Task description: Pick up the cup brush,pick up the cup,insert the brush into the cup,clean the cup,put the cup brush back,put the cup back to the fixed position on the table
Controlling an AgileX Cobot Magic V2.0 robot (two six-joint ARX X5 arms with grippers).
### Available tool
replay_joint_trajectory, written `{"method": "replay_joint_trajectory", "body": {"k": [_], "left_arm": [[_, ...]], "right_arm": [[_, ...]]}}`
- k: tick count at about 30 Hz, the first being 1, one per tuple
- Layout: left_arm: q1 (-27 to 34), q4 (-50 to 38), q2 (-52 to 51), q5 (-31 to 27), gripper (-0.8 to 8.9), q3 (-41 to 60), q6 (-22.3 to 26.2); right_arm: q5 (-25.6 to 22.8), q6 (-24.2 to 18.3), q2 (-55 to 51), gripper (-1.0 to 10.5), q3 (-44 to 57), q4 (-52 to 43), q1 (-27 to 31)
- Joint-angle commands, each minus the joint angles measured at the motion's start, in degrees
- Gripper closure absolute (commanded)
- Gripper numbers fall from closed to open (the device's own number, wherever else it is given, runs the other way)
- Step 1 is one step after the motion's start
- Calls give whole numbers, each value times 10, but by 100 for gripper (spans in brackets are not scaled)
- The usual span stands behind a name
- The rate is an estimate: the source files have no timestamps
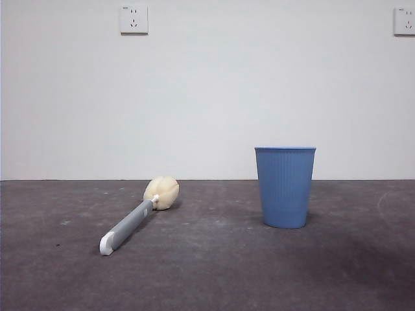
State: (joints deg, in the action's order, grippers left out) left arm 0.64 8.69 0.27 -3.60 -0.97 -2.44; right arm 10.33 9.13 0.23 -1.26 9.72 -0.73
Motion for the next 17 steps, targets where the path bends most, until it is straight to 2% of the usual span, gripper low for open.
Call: {"method": "replay_joint_trajectory", "body": {"k": [1, 3, 5, 7, 11, 17], "left_arm": [[2, -27, -2, 22, 817, 7, -52], [2, -33, -2, 52, 820, 3, -82], [2, -30, -2, 79, 820, -5, -109], [1, -28, -2, 99, 820, -14, -134], [1, 3, 1, 130, 820, -50, -171], [1, 84, 33, 188, 820, -132, -175]], "right_arm": [[1, 18, -1, 946, 9, -15, -1], [2, 48, -1, 957, 5, -27, -1], [2, 97, -1, 958, -7, -33, -1], [2, 123, 4, 958, -22, -33, -1], [6, 125, 26, 959, -58, -32, -1], [70, 122, 99, 959, -138, -14, -1]]}}
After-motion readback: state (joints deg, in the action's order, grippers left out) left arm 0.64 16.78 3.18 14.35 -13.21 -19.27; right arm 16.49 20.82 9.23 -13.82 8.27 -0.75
